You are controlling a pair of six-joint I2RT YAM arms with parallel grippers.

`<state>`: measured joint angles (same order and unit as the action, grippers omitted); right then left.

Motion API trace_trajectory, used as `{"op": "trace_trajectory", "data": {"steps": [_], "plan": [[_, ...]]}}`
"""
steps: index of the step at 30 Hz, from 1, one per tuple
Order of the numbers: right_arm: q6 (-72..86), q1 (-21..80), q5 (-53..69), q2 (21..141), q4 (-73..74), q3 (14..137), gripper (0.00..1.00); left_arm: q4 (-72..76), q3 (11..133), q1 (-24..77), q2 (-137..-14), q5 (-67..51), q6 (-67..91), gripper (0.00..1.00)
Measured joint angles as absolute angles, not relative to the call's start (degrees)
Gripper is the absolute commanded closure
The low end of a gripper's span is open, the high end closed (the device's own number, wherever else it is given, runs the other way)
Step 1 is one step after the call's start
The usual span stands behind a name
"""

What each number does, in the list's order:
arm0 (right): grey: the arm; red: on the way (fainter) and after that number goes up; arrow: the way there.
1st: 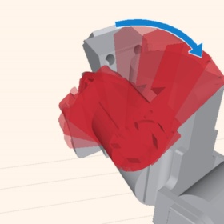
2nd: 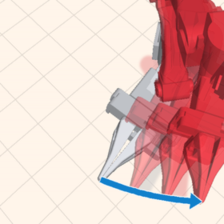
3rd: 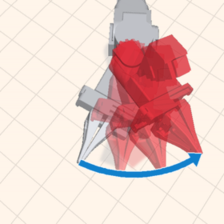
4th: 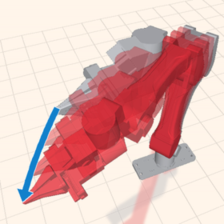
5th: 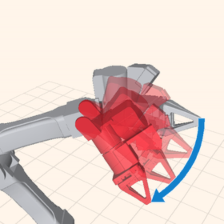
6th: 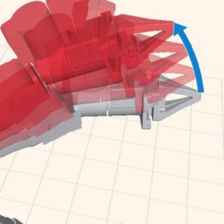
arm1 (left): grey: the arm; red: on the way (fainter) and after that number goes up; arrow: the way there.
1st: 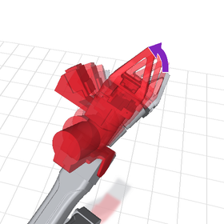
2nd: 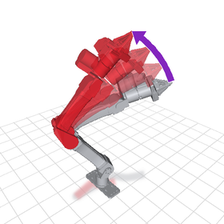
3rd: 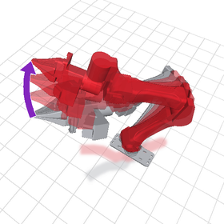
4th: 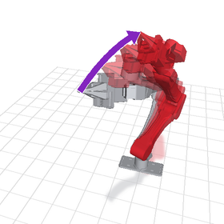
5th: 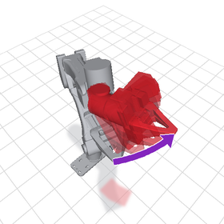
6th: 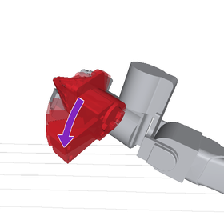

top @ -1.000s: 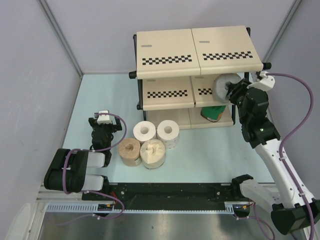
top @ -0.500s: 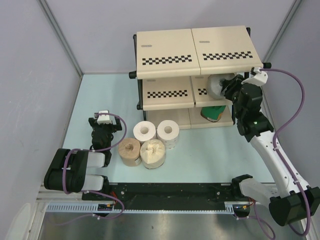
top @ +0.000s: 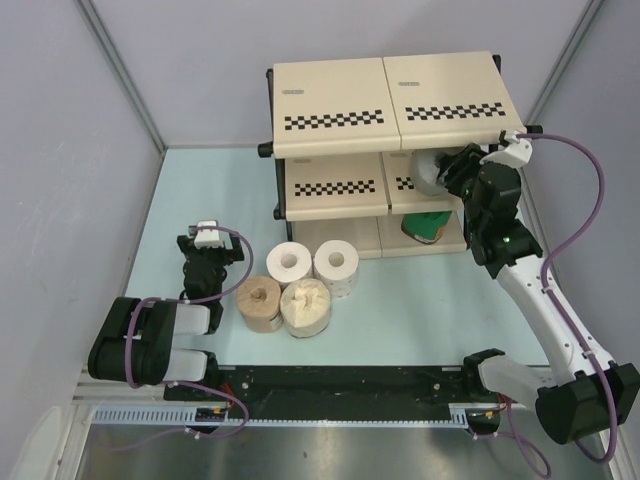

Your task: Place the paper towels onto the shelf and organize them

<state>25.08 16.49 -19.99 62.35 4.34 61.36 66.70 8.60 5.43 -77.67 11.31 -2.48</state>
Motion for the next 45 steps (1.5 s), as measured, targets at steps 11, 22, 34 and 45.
{"op": "trace_trajectory", "data": {"steps": [11, 22, 34, 45], "plan": [[25.3, 16.4, -19.1, 62.0, 4.1, 61.4, 0.37, 66.7, 8.6, 5.4, -77.7, 11.3, -2.5, 0.00], [25.2, 16.4, -18.5, 56.6, 4.6, 61.4, 0.36, 66.7, 8.6, 5.4, -77.7, 11.3, -2.5, 0.00], [25.3, 16.3, -15.0, 48.5, 10.9, 61.4, 0.36, 66.7, 8.6, 5.4, -77.7, 11.3, -2.5, 0.00], [26.3, 25.7, -10.9, 44.9, 17.6, 60.1, 0.34, 66.7, 8.6, 5.4, -77.7, 11.3, -2.5, 0.00]]}}
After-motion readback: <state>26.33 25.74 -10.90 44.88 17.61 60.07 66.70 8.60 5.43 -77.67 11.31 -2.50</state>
